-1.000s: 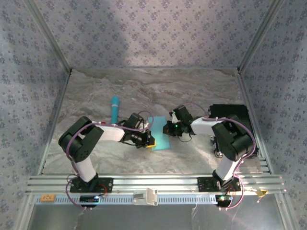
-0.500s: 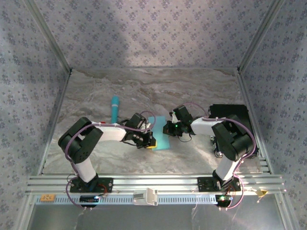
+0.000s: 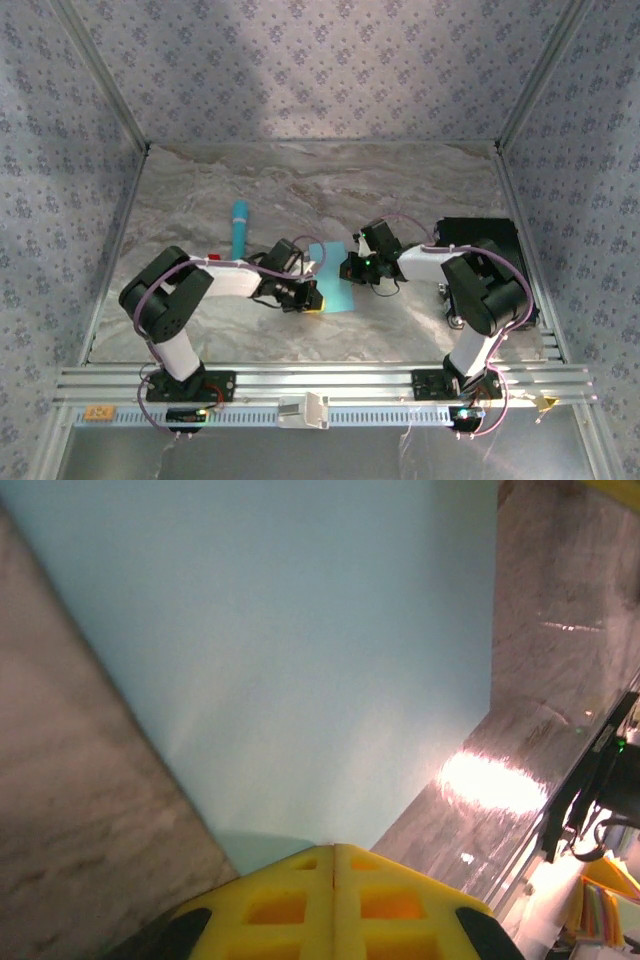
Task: Fold a paper plane with a square sheet of paper (pick it up from the middle)
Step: First fold the square sheet of paper in half at the center of the table.
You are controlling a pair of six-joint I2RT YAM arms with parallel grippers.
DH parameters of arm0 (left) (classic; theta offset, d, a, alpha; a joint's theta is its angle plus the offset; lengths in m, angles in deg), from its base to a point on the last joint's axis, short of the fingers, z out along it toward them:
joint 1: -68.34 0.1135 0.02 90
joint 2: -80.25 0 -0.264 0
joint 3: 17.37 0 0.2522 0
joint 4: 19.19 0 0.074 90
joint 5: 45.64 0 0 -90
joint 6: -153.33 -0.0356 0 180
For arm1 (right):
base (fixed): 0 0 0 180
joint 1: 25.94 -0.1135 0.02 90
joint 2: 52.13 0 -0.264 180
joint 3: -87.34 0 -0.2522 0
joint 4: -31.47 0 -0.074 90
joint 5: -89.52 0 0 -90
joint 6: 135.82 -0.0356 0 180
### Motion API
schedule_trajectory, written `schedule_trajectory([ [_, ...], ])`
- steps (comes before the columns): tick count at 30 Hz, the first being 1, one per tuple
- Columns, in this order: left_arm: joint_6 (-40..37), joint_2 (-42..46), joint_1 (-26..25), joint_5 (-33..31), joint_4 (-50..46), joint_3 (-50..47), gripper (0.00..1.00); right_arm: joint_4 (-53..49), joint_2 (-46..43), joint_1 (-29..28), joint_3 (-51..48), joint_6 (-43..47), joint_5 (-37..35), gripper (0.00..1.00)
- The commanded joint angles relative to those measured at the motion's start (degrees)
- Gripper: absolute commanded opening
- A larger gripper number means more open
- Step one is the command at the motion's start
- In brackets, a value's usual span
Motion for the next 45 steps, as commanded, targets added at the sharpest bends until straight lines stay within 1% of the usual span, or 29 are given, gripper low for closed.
schedule_trajectory([
  [1, -3.5, 1.2, -1.0, -0.5, -7.5, -1.7, 0.00, -10.1, 4.9, -0.3, -3.0, -0.3, -7.8, 0.00],
  [6, -5.7, 0.9, -3.9, -2.9, -10.1, 0.4, 0.00, -10.2, 5.0, -0.4, -2.8, -0.3, -7.7, 0.00],
  [8, -5.6, 1.8, -4.1, -3.3, -10.1, 0.7, 0.00, -10.6, 4.9, -0.5, -2.6, -0.1, -7.7, 0.00],
  [13, -4.1, 9.4, -3.6, -6.3, -9.5, 2.0, 0.00, -10.5, 4.4, -0.5, -2.5, 0.2, -7.6, 0.00],
  [15, -4.0, 10.3, -1.9, -5.6, -8.3, 3.6, 0.00, -10.6, 4.4, -0.6, -2.3, 0.3, -7.5, 0.00],
  [19, -1.3, 6.4, 2.7, -0.1, -3.5, 6.3, 0.00, -10.7, 4.0, -0.6, -2.4, 0.2, -7.5, 0.00],
  [22, -1.0, 1.4, 4.1, 2.5, -2.9, 9.5, 0.00, -10.5, 4.0, -0.6, -2.6, 0.1, -7.6, 0.00],
  [25, -0.6, -2.5, 4.4, 2.3, -2.9, 10.5, 0.00, -10.3, 4.4, -0.9, -2.3, 0.0, -7.4, 0.00],
  [27, 0.7, -3.9, 4.5, 1.7, -1.2, 9.2, 0.00, -10.2, 4.5, -0.9, -2.3, 0.0, -7.2, 0.00],
  [31, 0.7, -6.0, 4.5, 1.4, -0.1, 6.2, 0.00, -10.7, 4.5, -0.9, -2.1, 0.2, -7.2, 0.00],
  [36, -1.3, -7.0, 4.8, -0.9, -2.0, 4.1, 0.00, -11.3, 4.2, -0.7, -2.2, 0.3, -7.8, 0.00],
  [38, -0.6, -6.3, 5.2, -0.8, -1.5, 3.9, 0.00, -11.2, 4.2, -0.7, -2.1, 0.3, -7.7, 0.00],
  [41, 1.2, -3.8, 5.6, 0.9, 0.0, 5.4, 0.00, -11.5, 4.2, -0.7, -1.7, 0.4, -7.7, 0.00],
  [45, 0.2, -1.9, 6.4, 0.7, -2.8, 9.8, 0.00, -11.8, 4.2, -0.6, -1.6, 0.5, -7.6, 0.00],
])
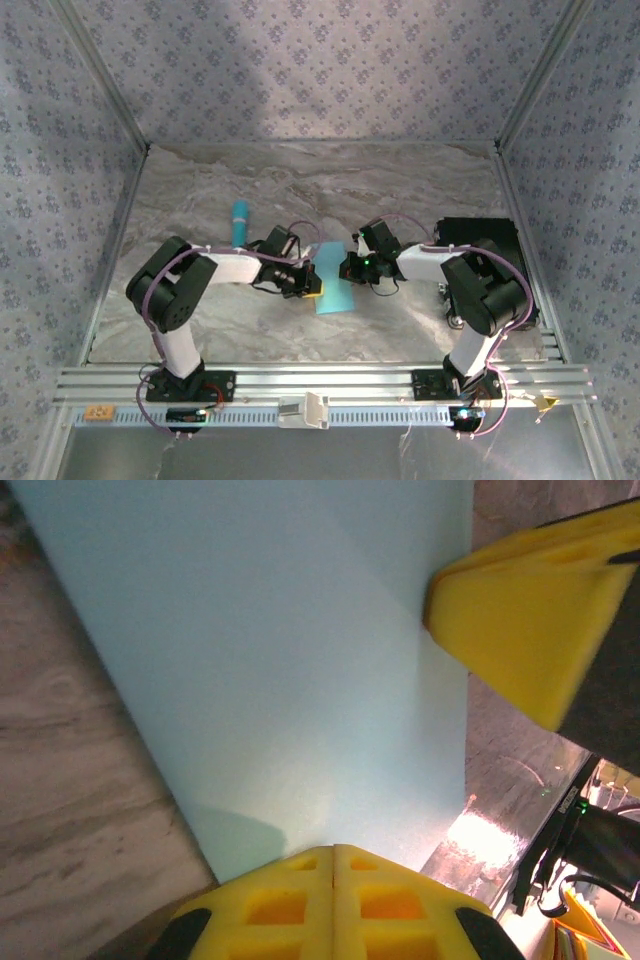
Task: Fold a paper plane with a square sheet of paper (pick it up from the middle)
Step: First fold the square sheet of paper in half at the center of the table.
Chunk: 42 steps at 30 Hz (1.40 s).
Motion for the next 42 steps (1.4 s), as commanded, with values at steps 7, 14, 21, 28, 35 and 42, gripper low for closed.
schedule_trajectory([
  [7, -1.9, -2.2, 3.1, -0.2, -6.1, 7.4, 0.00, -10.4, 4.0, -0.4, -2.6, 0.4, -7.2, 0.00],
  [14, -3.2, -5.8, 3.8, -0.3, -5.9, 6.9, 0.00, -10.6, 3.9, -0.5, -2.4, 0.3, -7.2, 0.00],
  [21, -5.0, -5.2, 5.4, -0.7, -8.0, 7.3, 0.00, -10.8, 3.8, -0.5, -2.5, 0.7, -7.4, 0.00],
  [28, -4.5, -2.8, 6.3, 1.2, -8.6, 12.2, 0.00, -10.8, 3.8, -0.4, -2.4, 0.8, -7.4, 0.00],
  [35, -3.4, -7.3, 7.7, 2.2, -7.4, 16.8, 0.00, -10.4, 3.6, -0.4, -2.7, 0.7, -7.4, 0.00],
  [42, -4.4, -10.9, 8.5, 2.1, -8.6, 18.7, 0.00, -10.5, 3.6, -0.4, -2.5, 0.7, -7.3, 0.00],
])
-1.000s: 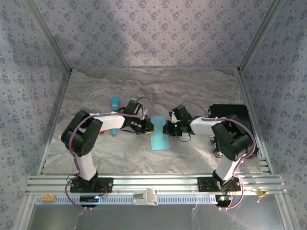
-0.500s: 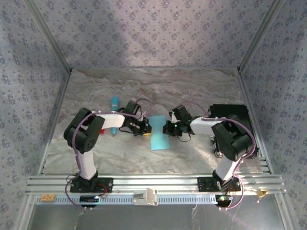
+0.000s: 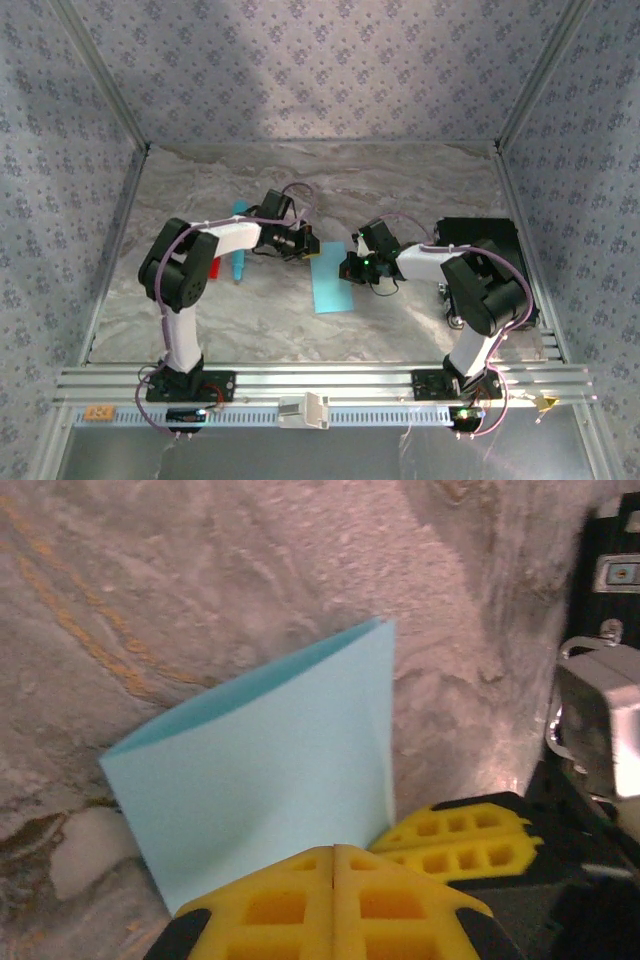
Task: Fold a paper plane with a square sheet of paper (pick it up from the middle)
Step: First fold the square sheet of paper in half at the center of the table.
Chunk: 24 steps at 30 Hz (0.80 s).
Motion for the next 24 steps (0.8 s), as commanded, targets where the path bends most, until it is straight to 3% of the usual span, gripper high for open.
schedule_trajectory([
  [1, -1.2, -1.7, 0.4, 1.4, -1.3, 0.5, 0.00, -10.1, 3.6, -0.3, -2.8, 0.7, -6.9, 0.00],
  [14, -3.7, -4.1, 2.4, -0.5, -1.2, -1.0, 0.01, -10.0, 3.7, -0.3, -2.9, 0.6, -7.0, 0.00],
  [24, -2.1, 2.4, 0.5, 2.3, -2.7, -2.1, 0.01, -10.3, 3.3, -0.2, -2.9, 0.3, -7.7, 0.00],
])
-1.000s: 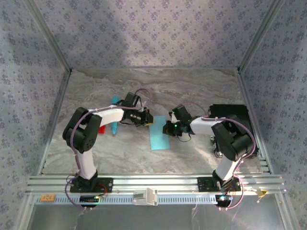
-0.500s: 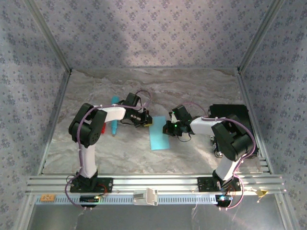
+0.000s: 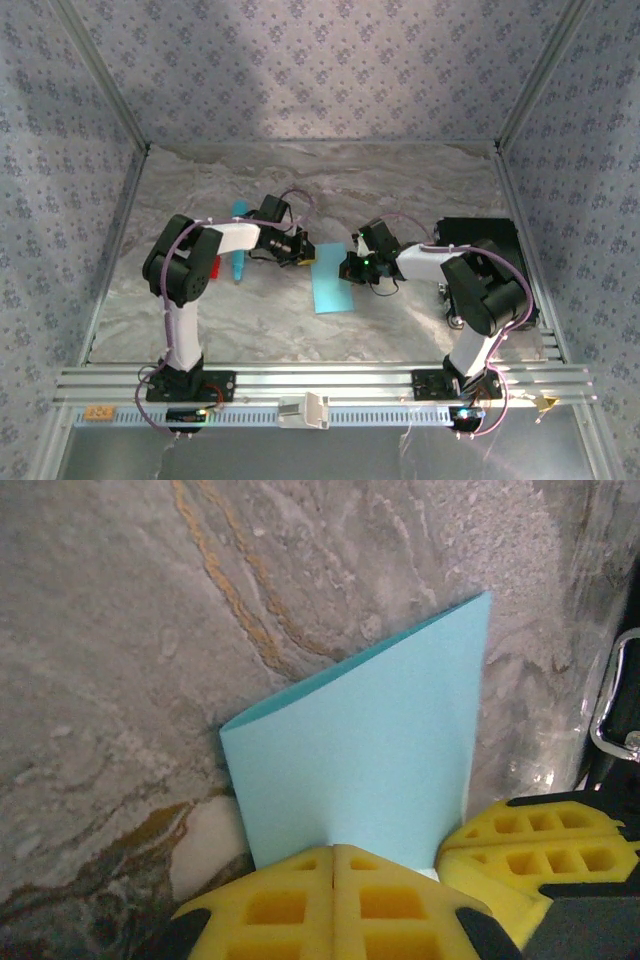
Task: Fold a paper plane with a square sheet of paper (pick it up from the middle)
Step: First fold the square sheet of paper in half at the center of the table.
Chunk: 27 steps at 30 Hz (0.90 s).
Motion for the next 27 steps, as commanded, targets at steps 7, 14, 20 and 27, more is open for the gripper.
schedule_trajectory([
  [7, -1.4, 2.3, -1.7, 2.0, -2.5, -2.3, 0.00, -10.5, 3.4, -0.2, -2.8, 0.3, -7.6, 0.00],
  [14, -3.7, -0.2, -1.8, -0.8, -5.2, -1.8, 0.00, -10.7, 2.6, -0.2, -3.5, 0.4, -8.1, 0.00],
  [20, -3.6, -0.3, -1.9, -2.2, -6.2, -0.7, 0.00, -10.3, 2.5, 0.0, -3.7, 0.6, -8.0, 0.00],
  [27, -0.2, 2.5, -1.8, -0.3, -4.6, 2.1, 0.01, -10.0, 2.3, 0.1, -3.9, 0.5, -7.8, 0.00],
])
